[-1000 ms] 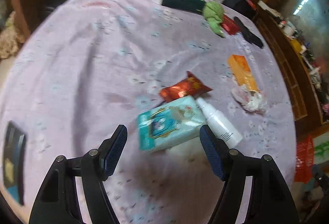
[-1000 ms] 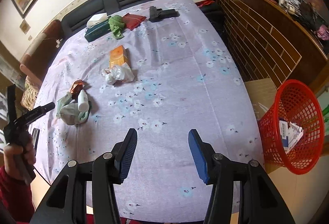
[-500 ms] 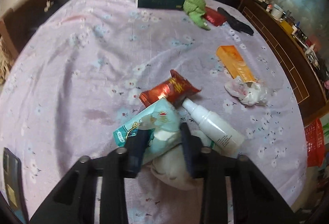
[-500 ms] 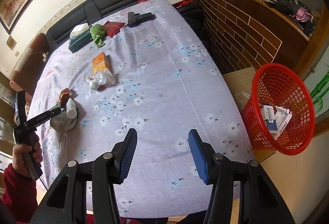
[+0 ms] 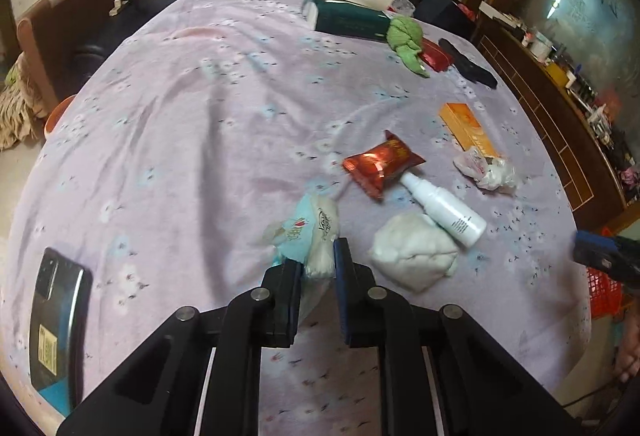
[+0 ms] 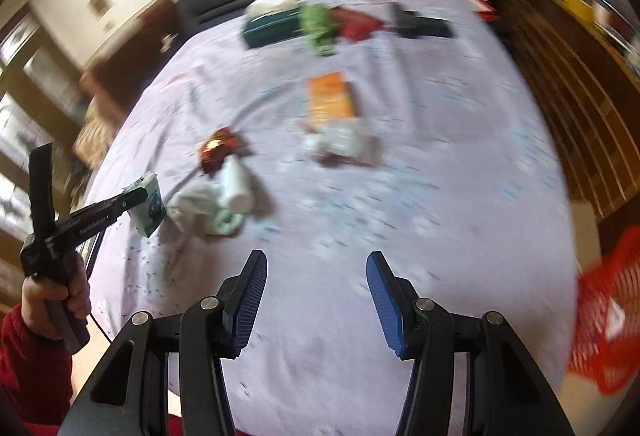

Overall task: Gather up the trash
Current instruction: 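Grasp the blue tissue pack with the left tool while the right tool grasps the white spray bottle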

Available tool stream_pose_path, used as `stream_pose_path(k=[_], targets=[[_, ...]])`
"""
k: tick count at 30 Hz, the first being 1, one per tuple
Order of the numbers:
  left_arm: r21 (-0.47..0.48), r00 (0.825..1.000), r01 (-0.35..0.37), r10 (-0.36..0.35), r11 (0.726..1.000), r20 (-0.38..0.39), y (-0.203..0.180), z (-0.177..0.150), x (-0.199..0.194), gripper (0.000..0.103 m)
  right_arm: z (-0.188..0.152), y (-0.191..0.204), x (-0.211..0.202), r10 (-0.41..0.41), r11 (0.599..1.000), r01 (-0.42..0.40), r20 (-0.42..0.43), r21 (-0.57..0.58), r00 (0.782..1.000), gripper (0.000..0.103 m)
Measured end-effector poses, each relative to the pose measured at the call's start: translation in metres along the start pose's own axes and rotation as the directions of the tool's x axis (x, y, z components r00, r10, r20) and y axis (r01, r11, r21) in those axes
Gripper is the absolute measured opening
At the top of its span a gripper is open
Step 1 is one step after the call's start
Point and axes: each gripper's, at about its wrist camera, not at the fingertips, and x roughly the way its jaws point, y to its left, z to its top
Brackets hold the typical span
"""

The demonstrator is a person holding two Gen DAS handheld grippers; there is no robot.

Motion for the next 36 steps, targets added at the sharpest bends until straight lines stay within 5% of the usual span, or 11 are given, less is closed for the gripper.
stream_pose_path(k=[13,19,29,36], targets=[[0.062,0.999,-0.041,0.042,0.997,-0.008,0.008,-0.002,0.015,0.014,0.057,0.059,0.117,0.04,0.995,-0.051,-0.132,-0.08,0.99,0.052],[0.061,0.999,-0.033,0.033,0.998,0.007,0.008,-0.005,0.014,0.012,0.058,0.064,0.142,0.03,0.997,-0.043,-0.177,-0.068,0.984,0.036],[0.087,0.995,-0.024,0.016,0.996,0.097,-0.03,-0.011,-0.027,0.012,0.037,0.063,0.102,0.046,0.998,-0.049,-0.103,-0.029,0.994,0.033],[0.163,0.992,-0.008,-0.012,0.987,0.124,-0.071,-0.014,-0.042,0.012,-0.008,0.045,0.062,0.044,0.999,-0.044,-0.082,0.003,0.996,0.033]])
